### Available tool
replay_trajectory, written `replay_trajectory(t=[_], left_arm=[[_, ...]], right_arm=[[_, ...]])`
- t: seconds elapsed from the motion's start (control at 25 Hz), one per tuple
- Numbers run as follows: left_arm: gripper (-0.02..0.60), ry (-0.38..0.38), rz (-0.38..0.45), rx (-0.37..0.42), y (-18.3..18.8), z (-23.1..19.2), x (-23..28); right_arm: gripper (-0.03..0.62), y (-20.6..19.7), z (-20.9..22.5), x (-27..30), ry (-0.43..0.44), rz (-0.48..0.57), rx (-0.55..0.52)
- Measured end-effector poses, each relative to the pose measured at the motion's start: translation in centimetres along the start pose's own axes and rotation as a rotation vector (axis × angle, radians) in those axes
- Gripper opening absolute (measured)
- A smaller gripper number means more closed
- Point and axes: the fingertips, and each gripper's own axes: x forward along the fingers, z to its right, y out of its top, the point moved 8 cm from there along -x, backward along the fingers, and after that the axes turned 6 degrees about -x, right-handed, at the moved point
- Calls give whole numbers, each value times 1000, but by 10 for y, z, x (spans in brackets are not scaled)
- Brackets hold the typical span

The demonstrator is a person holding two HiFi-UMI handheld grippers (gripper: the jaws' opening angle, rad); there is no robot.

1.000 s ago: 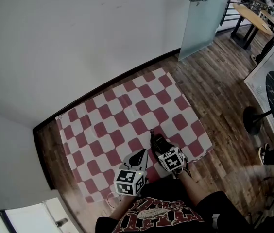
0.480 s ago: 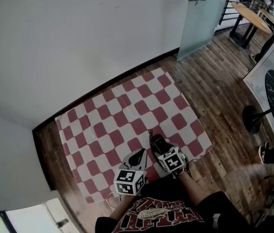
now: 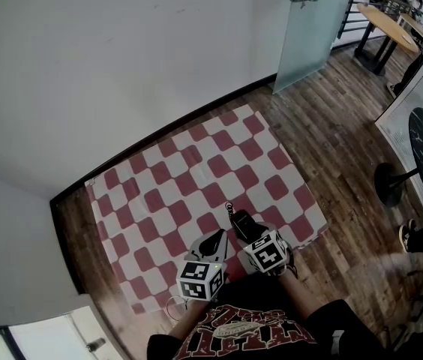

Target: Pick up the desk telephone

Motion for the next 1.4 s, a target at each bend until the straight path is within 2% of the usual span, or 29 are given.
replay_trajectory(t=[0.4,0.72,0.96,1.12,1.4], left_arm=[[8,-2,-13,-20,-3,-2,1],[8,-2,-17,-4,-3,-1,2],[8,6,-35,16,-3,-2,4],[8,4,-36,14,-4,-1,4],[8,2,-50,14,-6,-1,3]], right_arm=[[293,9,-10,-24,23,14,2],[293,19,-16,-46,28,33,30],[293,31,-21,-60,33,53,16],[292,45,-23,-69,24,109,-11],[293,52,-29,-79,37,111,-37]])
